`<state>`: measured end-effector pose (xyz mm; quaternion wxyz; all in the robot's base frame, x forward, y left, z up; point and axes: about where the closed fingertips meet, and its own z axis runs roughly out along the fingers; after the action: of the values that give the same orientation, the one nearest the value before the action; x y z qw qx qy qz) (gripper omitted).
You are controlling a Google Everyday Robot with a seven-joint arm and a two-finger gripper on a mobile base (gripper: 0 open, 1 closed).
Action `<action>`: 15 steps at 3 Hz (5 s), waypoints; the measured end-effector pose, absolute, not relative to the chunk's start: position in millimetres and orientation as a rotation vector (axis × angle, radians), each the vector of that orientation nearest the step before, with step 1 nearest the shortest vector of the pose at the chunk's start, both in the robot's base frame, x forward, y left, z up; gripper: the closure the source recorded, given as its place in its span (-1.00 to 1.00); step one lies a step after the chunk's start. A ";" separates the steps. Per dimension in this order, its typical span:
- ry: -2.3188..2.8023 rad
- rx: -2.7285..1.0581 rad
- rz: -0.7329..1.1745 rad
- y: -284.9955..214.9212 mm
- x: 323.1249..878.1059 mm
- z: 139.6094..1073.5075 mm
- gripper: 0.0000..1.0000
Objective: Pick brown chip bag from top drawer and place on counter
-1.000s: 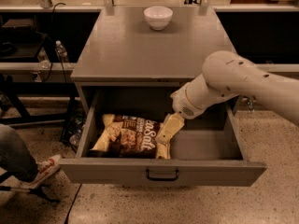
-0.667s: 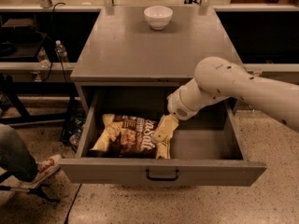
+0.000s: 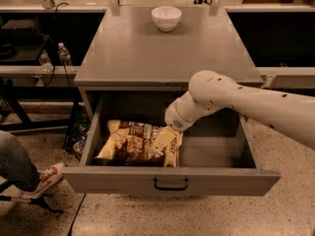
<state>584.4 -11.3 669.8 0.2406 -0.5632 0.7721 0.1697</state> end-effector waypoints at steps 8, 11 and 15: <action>1.731 -1.363 0.642 -50.8 517.3 768.5 1.00; 1.583 -1.324 0.105 -102.8 577.4 910.6 1.00; 1.326 -1.506 0.036 -54.3 687.6 940.3 1.00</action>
Offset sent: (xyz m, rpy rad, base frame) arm -0.0110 0.0326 -0.0339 0.0397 0.0892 0.0762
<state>687.6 -54.3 940.3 0.5372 -0.6329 0.5573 0.0151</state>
